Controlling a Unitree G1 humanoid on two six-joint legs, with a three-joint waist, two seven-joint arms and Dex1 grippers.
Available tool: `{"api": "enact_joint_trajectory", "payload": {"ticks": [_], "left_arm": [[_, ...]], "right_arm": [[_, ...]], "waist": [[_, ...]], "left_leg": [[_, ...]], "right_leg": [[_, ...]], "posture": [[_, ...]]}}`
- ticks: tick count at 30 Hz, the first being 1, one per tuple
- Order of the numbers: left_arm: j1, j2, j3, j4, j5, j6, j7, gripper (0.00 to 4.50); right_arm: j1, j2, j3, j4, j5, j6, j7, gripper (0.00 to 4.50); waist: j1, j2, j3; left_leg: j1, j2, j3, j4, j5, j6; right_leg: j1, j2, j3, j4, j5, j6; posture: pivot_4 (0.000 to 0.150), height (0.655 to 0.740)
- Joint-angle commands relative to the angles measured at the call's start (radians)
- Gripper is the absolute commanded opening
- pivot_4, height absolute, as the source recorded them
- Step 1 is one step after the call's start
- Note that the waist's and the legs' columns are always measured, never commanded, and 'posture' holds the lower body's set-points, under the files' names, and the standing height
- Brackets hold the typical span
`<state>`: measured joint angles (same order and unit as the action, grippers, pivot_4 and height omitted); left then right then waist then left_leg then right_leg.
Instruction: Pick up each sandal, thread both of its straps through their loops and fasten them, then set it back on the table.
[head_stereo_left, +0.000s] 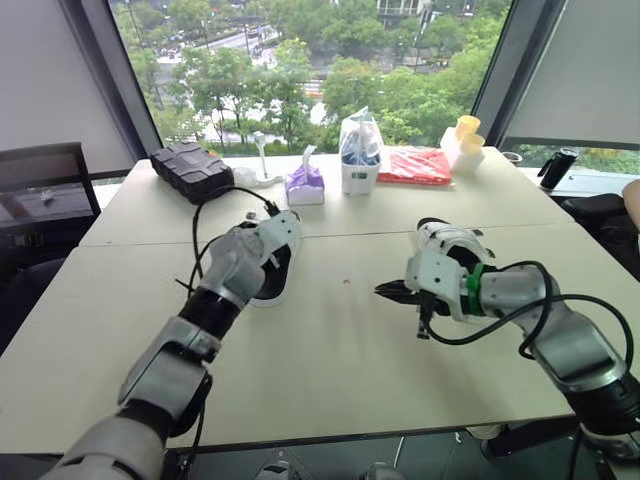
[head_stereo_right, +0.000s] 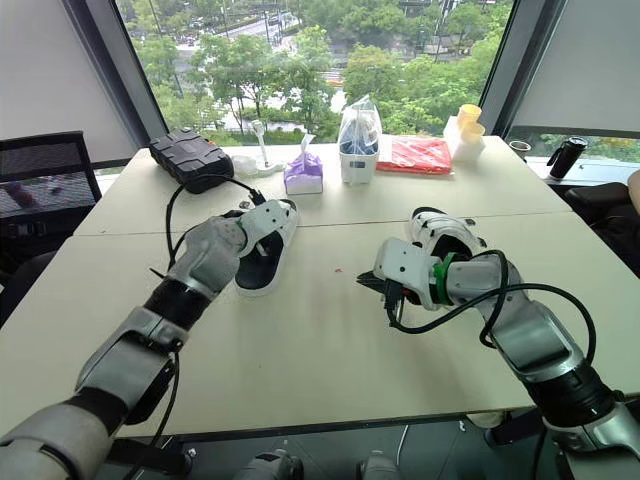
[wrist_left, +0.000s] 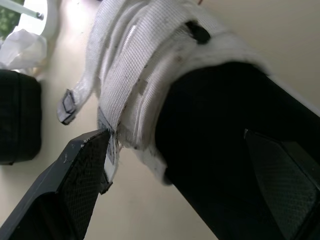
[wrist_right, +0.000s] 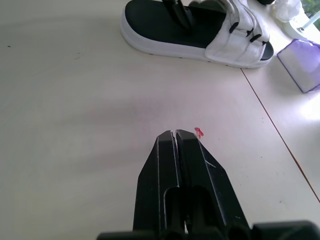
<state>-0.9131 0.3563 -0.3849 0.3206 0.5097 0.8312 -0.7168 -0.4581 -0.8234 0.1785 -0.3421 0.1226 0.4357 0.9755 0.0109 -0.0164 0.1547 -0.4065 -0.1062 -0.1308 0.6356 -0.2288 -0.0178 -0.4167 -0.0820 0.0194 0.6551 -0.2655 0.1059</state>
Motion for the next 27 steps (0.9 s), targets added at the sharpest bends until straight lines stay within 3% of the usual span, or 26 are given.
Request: {"api": "enact_joint_trajectory", "payload": {"ticks": [1,4,7,11,20,27], "left_arm": [[0.058,0.019,-0.013,-0.125,-0.078,0.09,-0.128,4.48],[0.087,0.01,0.096,-0.24,-0.163,0.135,-0.133,4.48],[0.15,-0.036,0.335,-0.375,-0.335,-0.017,-0.079,4.48],[0.22,-0.033,0.449,-0.451,-0.44,-0.114,-0.032,4.48],[0.314,0.095,0.503,-0.443,-0.587,-0.14,-0.075,4.48],[0.431,0.199,0.533,-0.632,-0.733,-0.007,-0.12,4.48]], "right_arm": [[-0.03,0.001,-0.009,0.006,-0.004,-0.023,0.01,0.0],[-0.037,0.001,-0.007,0.018,-0.003,-0.032,0.016,0.0],[-0.042,-0.005,-0.009,0.046,-0.006,-0.055,0.029,0.0],[-0.036,-0.021,-0.038,0.071,0.006,-0.074,0.039,0.0],[0.054,-0.074,-0.196,0.063,0.097,-0.041,0.049,0.0],[0.046,-0.112,-0.275,0.09,0.159,-0.002,0.071,0.0]], "waist": [[0.001,0.0,0.0],[0.002,0.0,0.0],[0.003,-0.001,0.001],[-0.004,-0.001,0.002],[0.004,-0.001,0.002],[-0.001,0.0,0.003]], "left_leg": [[0.0,0.0,0.0,0.0,0.0,0.0],[0.0,0.0,0.0,0.001,0.0,0.0],[-0.001,0.0,-0.002,0.002,0.0,0.0],[-0.002,0.001,-0.002,0.003,0.0,0.0],[-0.002,0.001,-0.003,0.003,0.0,0.0],[-0.002,0.002,-0.001,0.001,-0.001,0.001]], "right_leg": [[0.0,0.0,0.0,0.0,0.0,0.0],[0.0,0.0,0.0,0.0,0.0,0.0],[0.0,0.0,-0.001,0.0,0.0,0.0],[-0.002,-0.001,-0.001,-0.001,0.001,-0.001],[-0.001,-0.001,-0.001,-0.001,0.001,-0.001],[-0.001,-0.002,0.001,-0.002,0.001,-0.001]], "posture": [[0.15,0.74],[0.15,0.74],[0.15,0.74],[0.15,0.74],[0.15,0.74],[0.15,0.74]]}}
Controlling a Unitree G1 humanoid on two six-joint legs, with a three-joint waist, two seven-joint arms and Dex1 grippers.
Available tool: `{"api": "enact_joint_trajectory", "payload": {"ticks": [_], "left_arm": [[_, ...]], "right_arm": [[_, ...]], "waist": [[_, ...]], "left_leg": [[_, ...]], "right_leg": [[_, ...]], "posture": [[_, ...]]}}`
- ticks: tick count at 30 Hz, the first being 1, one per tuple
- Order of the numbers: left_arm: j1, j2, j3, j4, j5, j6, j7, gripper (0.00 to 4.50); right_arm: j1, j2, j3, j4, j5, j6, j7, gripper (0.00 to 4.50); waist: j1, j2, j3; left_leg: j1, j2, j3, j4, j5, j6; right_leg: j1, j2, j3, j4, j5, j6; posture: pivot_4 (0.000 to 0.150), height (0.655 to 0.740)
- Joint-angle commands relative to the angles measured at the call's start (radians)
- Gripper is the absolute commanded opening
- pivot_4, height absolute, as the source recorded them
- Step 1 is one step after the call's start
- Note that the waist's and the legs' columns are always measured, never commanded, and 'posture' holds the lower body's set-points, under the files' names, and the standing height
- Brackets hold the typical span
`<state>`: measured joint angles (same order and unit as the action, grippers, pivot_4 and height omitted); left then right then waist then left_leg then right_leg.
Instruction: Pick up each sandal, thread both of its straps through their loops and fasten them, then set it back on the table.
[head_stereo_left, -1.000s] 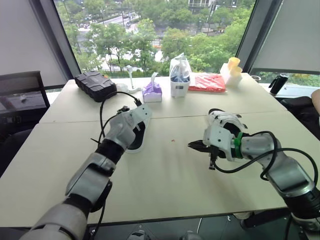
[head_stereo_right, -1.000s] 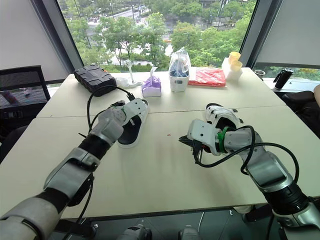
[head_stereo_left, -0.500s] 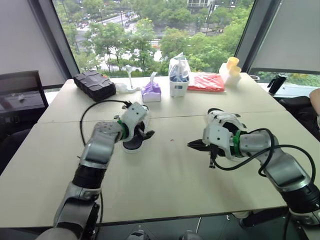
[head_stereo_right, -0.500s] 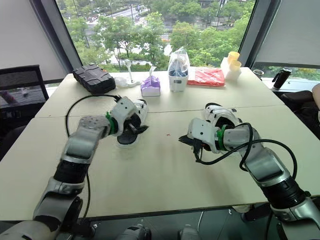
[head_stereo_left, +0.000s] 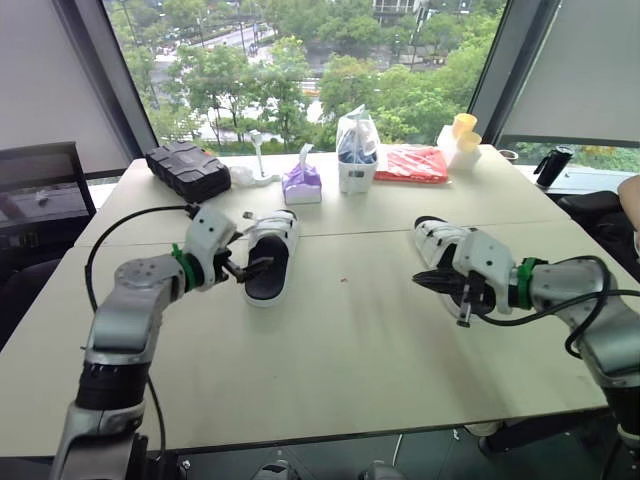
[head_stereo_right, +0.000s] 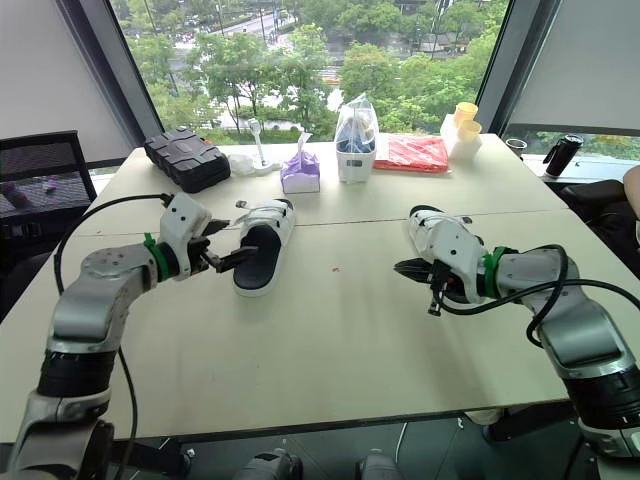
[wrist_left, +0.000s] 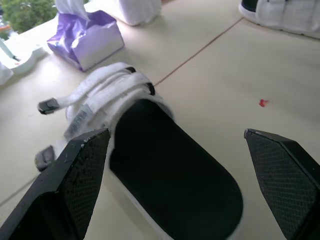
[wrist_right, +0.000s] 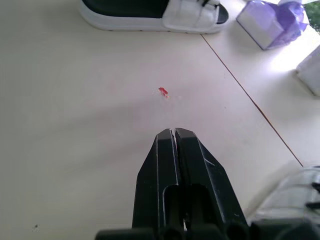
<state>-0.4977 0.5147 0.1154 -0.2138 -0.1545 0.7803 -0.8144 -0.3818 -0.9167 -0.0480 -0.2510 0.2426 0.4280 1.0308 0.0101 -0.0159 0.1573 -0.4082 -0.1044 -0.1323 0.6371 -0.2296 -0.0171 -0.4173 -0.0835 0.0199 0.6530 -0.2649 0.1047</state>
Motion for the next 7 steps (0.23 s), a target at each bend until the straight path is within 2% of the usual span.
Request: {"api": "enact_joint_trajectory", "payload": {"ticks": [1,7], "left_arm": [[0.034,0.059,0.044,-0.125,-0.093,0.061,-0.031,4.48],[0.103,0.145,0.053,-0.205,-0.215,0.123,-0.079,4.48]], "right_arm": [[-0.035,-0.023,-0.052,0.001,0.046,0.012,0.019,0.0],[-0.072,-0.039,-0.031,0.077,0.037,-0.012,0.047,0.0]], "waist": [[0.0,0.0,0.0],[0.001,0.001,0.0]], "left_leg": [[0.0,0.0,0.0,0.0,0.0,0.0],[0.0,0.0,0.0,0.0,0.0,0.0]], "right_leg": [[0.0,0.0,0.0,0.0,0.0,0.0],[0.001,0.0,0.0,-0.001,0.0,0.0]], "posture": [[0.15,0.74],[0.15,0.74]]}}
